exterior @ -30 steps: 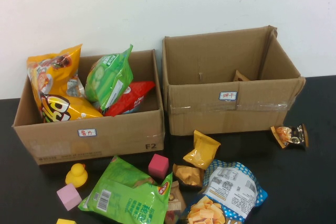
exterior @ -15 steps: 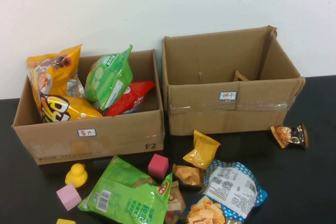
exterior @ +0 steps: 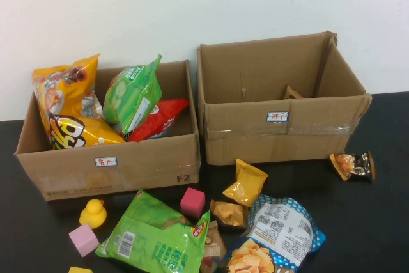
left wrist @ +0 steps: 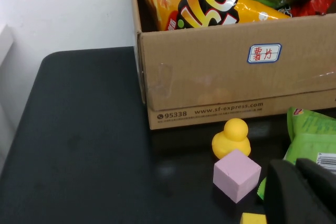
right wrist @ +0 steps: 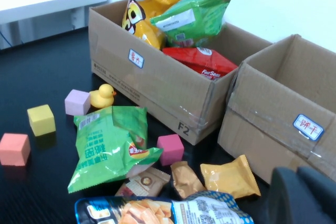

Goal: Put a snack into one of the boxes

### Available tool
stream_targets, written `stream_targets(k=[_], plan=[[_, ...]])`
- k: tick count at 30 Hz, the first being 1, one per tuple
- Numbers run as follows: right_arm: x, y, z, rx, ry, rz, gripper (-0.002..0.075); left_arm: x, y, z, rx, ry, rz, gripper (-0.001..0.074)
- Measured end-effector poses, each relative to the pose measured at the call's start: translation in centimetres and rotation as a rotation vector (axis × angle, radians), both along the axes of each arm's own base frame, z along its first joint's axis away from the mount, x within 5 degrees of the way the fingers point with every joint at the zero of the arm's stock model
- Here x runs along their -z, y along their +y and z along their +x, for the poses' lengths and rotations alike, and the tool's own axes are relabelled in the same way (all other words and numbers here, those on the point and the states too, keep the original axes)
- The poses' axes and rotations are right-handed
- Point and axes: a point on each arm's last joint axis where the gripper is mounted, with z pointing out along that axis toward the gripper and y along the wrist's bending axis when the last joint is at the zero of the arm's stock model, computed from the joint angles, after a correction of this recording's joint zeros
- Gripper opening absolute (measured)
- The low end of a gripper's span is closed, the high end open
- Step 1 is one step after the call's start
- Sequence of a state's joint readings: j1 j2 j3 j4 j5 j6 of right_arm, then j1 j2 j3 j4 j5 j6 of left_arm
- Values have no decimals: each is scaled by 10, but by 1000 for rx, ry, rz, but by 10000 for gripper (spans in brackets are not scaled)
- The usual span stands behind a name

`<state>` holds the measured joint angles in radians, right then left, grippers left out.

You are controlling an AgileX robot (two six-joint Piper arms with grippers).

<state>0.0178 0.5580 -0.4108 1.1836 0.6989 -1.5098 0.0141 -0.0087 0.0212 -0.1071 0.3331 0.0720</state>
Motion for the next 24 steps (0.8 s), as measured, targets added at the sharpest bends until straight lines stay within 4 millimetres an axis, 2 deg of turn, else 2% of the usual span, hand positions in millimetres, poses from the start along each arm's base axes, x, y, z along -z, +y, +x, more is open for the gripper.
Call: stream_targets(k=[10, 15, 18, 21, 24], plan=[[-1, 0, -1, 0, -7, 0, -1, 0, 0, 0, 3, 0, 13, -1], [-15, -6, -21, 84, -174, 5, -1, 0, 0, 0, 4, 0, 17, -1], [-28, -14, -39, 209, -292, 110, -1, 0, 0, 0, 5, -1, 19, -1], [-41, -26, -56, 356, -374, 315, -1, 0, 0, 0, 5, -1, 19, -1], [-48, -34, -71, 427, -442, 449, -1, 0, 0, 0, 3, -1, 20, -1]])
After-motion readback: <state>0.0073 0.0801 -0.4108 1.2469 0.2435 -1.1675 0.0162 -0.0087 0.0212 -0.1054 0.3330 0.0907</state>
